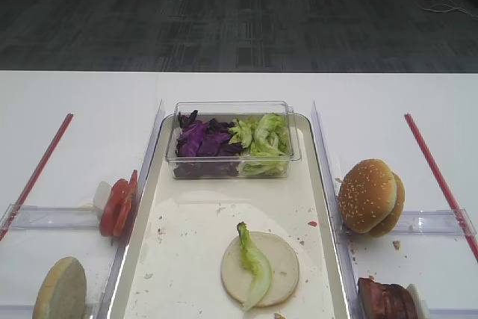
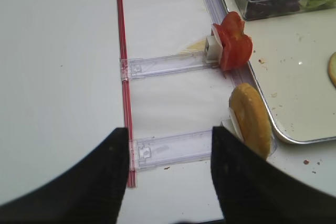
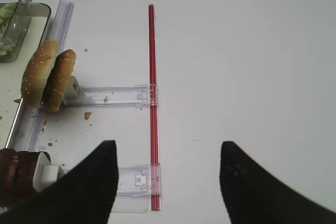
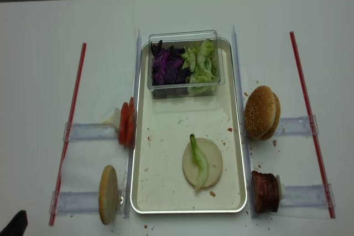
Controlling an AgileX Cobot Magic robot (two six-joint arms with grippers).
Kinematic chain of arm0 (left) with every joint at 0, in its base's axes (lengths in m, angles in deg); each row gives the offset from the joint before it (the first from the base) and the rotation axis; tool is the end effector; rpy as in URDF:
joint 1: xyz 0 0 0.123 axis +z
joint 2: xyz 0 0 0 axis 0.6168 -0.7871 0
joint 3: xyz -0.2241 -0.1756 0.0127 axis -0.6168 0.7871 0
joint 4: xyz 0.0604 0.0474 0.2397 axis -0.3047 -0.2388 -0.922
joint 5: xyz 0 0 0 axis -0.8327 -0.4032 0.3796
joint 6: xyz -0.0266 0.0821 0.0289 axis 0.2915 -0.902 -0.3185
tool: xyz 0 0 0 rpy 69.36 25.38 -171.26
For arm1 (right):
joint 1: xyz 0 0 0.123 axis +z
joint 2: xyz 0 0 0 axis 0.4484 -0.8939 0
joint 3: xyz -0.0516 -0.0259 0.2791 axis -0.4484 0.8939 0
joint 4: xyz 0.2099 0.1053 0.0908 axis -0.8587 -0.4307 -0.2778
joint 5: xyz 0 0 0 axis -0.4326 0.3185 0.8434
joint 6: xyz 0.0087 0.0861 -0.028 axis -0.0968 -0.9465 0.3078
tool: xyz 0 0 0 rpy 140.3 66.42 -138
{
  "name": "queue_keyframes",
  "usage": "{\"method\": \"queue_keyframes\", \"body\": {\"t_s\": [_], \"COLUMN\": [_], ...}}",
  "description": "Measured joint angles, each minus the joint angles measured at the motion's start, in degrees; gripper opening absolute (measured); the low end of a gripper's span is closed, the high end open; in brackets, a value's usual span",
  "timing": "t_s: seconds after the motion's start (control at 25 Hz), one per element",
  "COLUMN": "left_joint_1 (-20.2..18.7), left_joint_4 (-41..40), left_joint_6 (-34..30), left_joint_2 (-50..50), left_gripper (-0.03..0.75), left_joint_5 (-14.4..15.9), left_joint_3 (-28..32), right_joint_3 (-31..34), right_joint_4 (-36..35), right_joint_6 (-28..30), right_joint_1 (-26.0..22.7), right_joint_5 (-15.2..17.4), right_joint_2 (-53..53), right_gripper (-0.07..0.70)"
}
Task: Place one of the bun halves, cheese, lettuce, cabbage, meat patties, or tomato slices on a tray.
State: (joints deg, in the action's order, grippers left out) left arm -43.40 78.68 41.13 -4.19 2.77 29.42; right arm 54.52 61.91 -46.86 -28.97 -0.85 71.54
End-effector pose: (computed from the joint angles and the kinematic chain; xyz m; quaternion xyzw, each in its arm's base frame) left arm -0.0112 0.0011 0.2622 0.0285 0.8837 -0.0283 0.4662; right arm -0.0081 -0.0004 0.2638 0.0181 0.8748 -0.0142 0.4839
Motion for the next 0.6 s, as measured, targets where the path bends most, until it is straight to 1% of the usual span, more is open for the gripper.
{"method": "queue_keyframes", "body": {"t_s": [0.6], "left_joint_1": [0.00], "left_joint_4": [0.00], "left_joint_6": [0.00], "left_joint_2": [0.00], "left_gripper": [0.361], "left_joint_5": [0.00], "left_joint_3": [0.00], "right_joint_3": [0.13], "right_joint_4": [0.00], "right_joint_6": [0.00], "right_joint_1": [0.00], "right_joint_5": [0.00], "right_joint_2": [0.00], "right_gripper": [0.467]}}
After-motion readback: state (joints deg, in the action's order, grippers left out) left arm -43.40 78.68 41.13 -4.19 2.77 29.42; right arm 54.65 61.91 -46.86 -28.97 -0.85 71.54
